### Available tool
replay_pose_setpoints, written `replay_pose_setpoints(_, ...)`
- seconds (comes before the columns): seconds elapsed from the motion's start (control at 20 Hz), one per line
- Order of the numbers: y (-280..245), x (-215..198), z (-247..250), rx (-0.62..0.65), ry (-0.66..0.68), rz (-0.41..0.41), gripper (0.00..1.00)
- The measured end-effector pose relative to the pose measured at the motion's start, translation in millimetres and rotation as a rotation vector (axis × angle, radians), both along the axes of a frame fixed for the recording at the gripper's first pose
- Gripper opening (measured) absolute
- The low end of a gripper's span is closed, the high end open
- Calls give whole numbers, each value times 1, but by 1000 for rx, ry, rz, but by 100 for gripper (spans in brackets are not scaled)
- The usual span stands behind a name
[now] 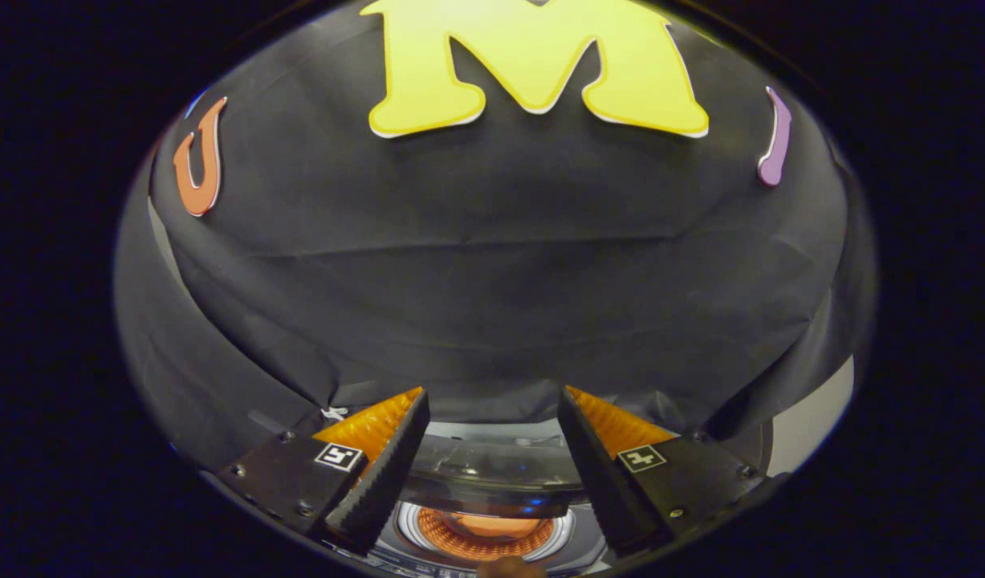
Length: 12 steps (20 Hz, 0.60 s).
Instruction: Put the clothes into the washing machine and then close the washing machine lid.
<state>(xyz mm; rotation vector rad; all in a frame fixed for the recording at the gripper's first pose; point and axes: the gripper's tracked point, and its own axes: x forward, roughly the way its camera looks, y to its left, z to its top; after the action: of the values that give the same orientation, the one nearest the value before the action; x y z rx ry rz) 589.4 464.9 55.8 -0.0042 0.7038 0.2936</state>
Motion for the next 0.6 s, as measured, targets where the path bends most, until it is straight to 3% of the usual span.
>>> replay_pose_setpoints(0.6, -5, -26, -15, 13, -7, -10, 100)
